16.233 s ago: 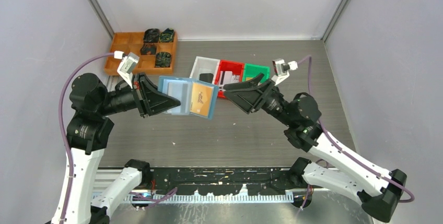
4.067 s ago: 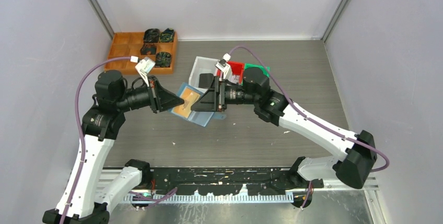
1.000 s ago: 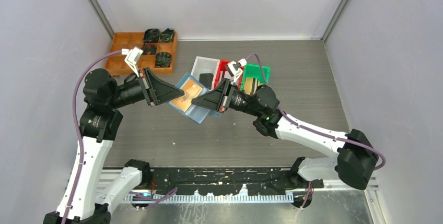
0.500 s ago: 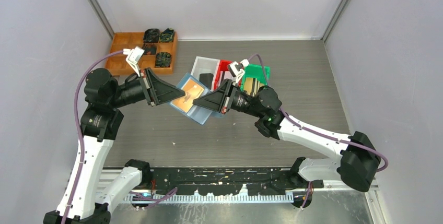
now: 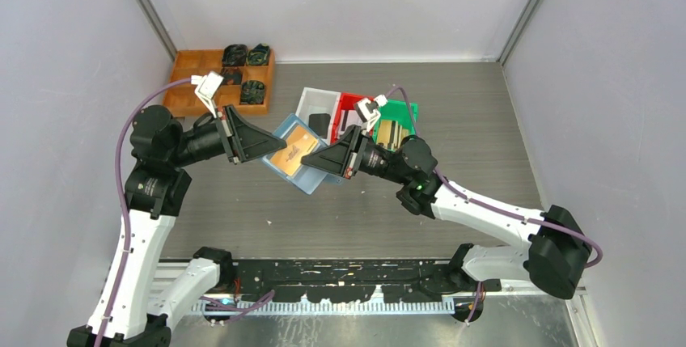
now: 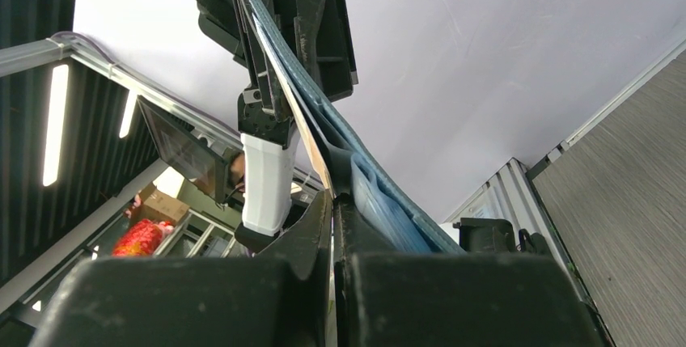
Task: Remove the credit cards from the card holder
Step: Remove the credit card from the card holder.
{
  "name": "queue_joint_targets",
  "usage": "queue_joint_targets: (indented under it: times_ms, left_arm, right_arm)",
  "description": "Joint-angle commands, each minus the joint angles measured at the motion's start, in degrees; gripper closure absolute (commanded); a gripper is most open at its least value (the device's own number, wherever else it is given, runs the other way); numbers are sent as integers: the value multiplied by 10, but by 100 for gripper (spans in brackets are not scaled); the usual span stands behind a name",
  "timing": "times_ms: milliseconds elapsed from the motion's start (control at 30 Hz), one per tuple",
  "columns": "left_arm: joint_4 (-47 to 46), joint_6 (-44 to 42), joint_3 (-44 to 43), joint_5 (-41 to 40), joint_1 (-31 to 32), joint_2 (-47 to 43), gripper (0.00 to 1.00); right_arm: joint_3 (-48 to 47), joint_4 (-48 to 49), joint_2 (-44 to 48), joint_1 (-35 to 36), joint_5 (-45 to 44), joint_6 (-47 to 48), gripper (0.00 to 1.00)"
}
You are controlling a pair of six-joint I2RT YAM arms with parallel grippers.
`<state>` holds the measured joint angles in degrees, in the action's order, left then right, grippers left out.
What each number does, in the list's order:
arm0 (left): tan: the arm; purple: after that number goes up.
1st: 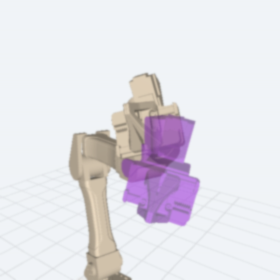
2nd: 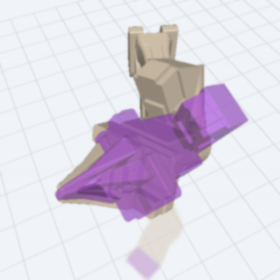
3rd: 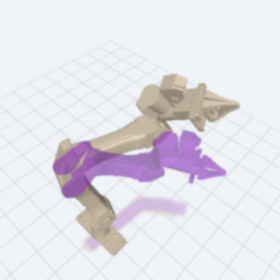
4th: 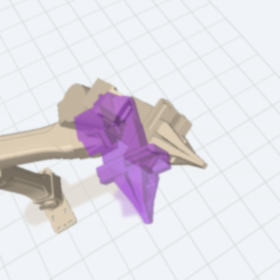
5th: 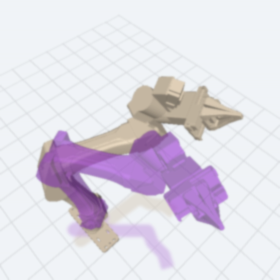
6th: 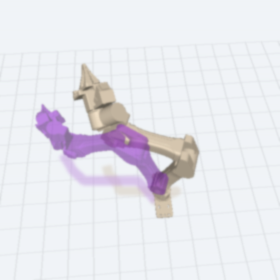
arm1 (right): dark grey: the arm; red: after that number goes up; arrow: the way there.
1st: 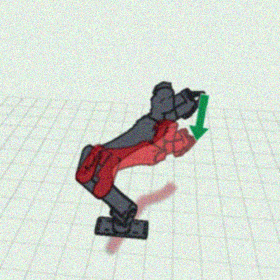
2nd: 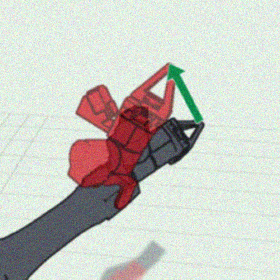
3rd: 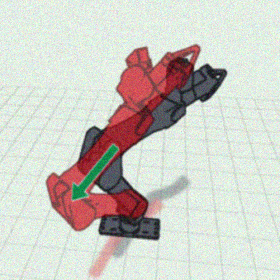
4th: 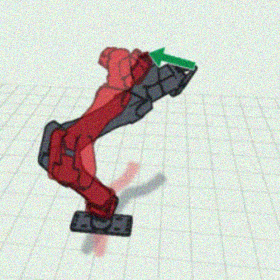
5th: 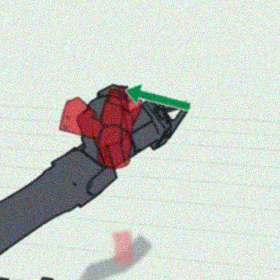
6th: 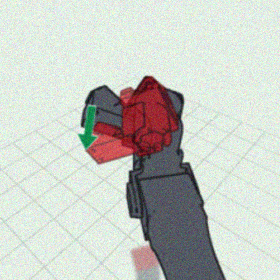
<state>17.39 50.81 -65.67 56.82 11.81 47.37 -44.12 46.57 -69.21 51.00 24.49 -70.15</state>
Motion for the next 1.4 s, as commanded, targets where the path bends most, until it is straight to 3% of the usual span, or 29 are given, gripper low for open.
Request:
queue_joint_targets:
  times_ms: [0, 133, 233, 400, 733, 933, 1133, 1367]
  left_arm:
    - [-53, 18, -19, 36, 3, -18, 95]
    - [-51, 9, -16, 28, 3, -20, 100]
    - [-48, 2, -13, 19, 3, -23, 100]
    - [-48, 4, -10, 14, 3, -22, 100]
    - [-49, 8, -11, 19, 3, -27, 100]
    - [-19, -29, -21, -11, 3, -25, 100]
    - [20, -82, -42, -69, 3, -26, 100]
    - [21, -90, -52, -79, 2, -21, 100]
  right_arm:
    - [-2, -20, 9, -5, -25, 16, 99]
    - [-1, -19, 11, -5, -24, 13, 98]
    - [-3, -2, 5, -5, -36, -5, 81]
    - [-24, 83, -36, -5, -42, -58, 73]
    - [-21, 156, -55, -6, -46, -95, 75]
    - [-4, 189, -47, -5, -43, -106, 88]
    - [24, 179, -27, -5, -46, -100, 96]
    - [40, 147, -6, -5, -52, -80, 99]
